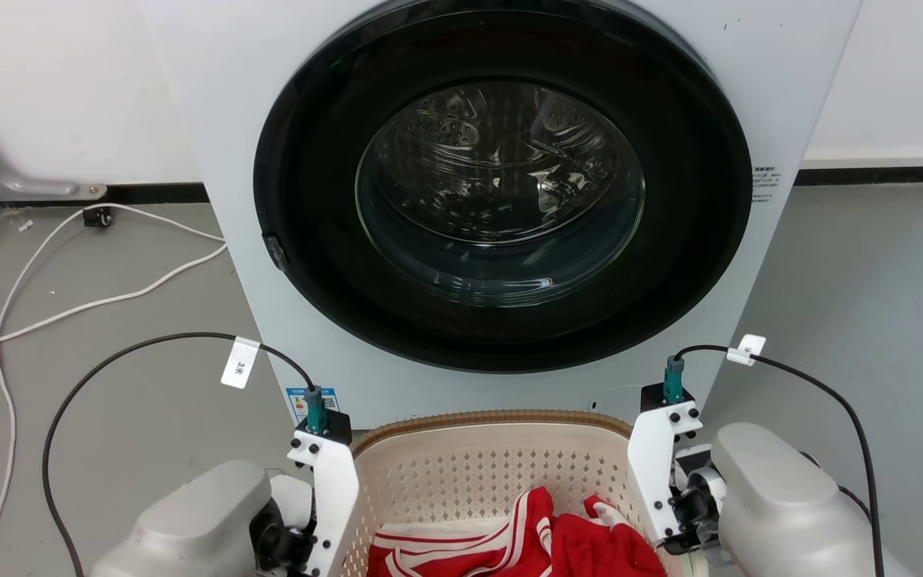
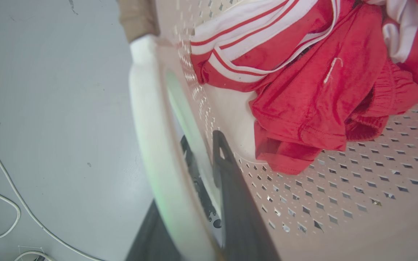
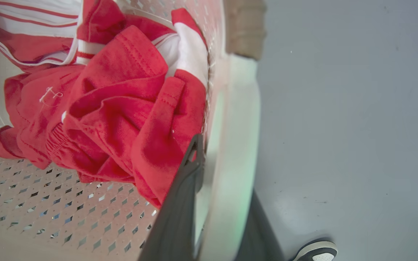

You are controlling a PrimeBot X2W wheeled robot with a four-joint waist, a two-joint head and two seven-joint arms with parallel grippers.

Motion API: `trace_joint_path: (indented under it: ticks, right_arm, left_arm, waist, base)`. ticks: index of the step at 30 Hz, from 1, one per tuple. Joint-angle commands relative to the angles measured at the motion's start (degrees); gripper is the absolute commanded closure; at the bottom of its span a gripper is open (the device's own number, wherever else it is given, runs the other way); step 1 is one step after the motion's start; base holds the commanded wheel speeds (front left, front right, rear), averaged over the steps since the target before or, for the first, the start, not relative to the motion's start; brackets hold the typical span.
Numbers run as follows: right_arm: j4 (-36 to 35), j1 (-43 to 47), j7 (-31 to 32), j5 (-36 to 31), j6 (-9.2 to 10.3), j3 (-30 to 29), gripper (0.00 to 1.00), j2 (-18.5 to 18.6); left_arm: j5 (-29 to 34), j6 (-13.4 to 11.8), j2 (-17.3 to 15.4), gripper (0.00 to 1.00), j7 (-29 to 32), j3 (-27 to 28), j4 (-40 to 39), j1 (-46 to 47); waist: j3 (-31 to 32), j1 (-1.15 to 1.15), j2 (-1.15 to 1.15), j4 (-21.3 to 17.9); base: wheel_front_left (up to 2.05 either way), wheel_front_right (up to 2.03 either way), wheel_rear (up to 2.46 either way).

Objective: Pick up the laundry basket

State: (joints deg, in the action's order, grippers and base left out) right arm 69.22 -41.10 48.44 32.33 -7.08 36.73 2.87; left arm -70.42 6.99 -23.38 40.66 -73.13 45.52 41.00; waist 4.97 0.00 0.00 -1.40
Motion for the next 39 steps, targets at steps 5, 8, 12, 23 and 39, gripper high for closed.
trace_joint_path:
  ticks: [5, 8, 12, 23, 39]
  right_arm:
    - [0.20, -0.58, -0.36, -0.11, -0.75, 0.68, 1.00, 0.01]
    - [0.26, -0.77, -0.48, 0.09, -0.75, 0.81, 1.00, 0.01]
    - [0.03, -0.90, -0.48, 0.43, -0.75, 1.05, 1.00, 0.00]
    - [0.41, -1.48, -0.38, 1.02, -0.75, 1.52, 1.00, 0.00]
    - [0.42, -1.45, -0.22, 1.96, -0.75, 2.29, 1.00, 0.00]
  left_arm:
    - [0.19, 0.80, 0.37, 1.00, 0.14, -0.42, -0.24, -0.52]
    - [0.27, 0.80, 0.35, 1.00, 0.25, -0.43, -0.20, -0.12]
    - [0.07, 0.80, 0.50, 1.00, -0.10, -0.42, -0.16, 0.04]
    - [0.29, 0.80, 0.36, 1.00, 0.55, -0.45, 0.12, 0.04]
    - [0.19, 0.80, 0.57, 1.00, 1.11, -0.46, 0.26, 0.09]
  waist:
    - [0.06, 0.00, 0.00, 0.14]
    - [0.09, 0.00, 0.00, 0.20]
    - [0.11, 0.00, 0.00, 0.19]
    - [0.10, 0.00, 0.00, 0.25]
    - [0.14, 0.00, 0.00, 0.47]
  base:
    - [0.00, 0.00, 0.00]
    - [0.00, 0.00, 0.00]
    - [0.00, 0.00, 0.00]
    - [0.00, 0.00, 0.00]
    - [0.00, 0.00, 0.00]
